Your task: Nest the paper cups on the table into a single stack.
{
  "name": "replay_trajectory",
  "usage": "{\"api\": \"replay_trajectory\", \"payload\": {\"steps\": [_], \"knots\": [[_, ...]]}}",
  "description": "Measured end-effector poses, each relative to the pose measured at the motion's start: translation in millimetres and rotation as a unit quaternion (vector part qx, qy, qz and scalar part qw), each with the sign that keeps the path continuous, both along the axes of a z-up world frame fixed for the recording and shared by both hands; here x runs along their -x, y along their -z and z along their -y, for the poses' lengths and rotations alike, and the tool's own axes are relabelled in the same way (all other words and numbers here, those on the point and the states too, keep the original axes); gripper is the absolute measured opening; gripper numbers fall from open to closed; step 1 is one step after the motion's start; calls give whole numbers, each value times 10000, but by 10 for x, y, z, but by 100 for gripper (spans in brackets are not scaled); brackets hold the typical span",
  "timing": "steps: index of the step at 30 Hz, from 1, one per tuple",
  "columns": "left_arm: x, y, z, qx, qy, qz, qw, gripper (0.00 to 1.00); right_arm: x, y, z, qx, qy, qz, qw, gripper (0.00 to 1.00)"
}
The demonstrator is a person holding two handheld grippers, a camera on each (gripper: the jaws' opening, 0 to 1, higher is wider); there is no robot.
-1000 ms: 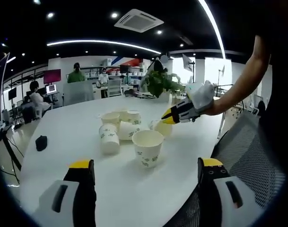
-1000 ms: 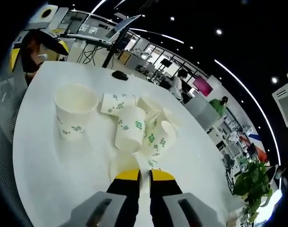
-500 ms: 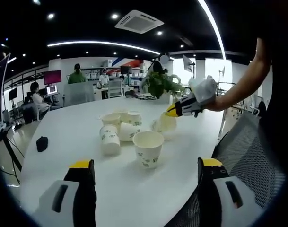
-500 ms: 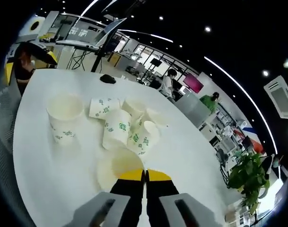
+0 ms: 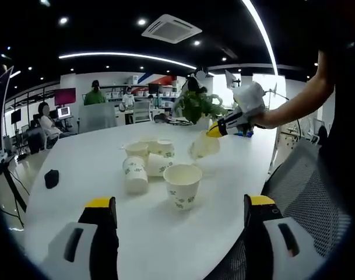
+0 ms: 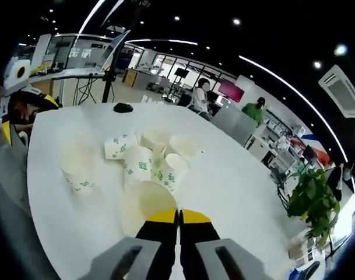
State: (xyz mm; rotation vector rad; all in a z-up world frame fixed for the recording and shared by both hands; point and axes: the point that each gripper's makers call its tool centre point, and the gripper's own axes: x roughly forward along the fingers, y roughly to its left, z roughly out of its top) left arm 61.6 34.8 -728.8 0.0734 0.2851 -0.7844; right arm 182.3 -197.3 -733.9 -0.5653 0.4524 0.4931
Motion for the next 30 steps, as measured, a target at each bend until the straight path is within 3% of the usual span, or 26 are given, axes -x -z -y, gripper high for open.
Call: {"api": "replay_trajectory", "payload": {"steps": [5,18,30], "knots": [[3,-18,1,17,-7,20,10000,89,-7,-42,-65,-178,-37,-141,9997,0],[-14,3,-43,40,-22,31,10000,89,19,-418,-300,-654,-221,-454,9966,0],[-10,9,-26,15,-4,8,10000,89,97,-598,-569,-900,-528,-790,9914,0]]}}
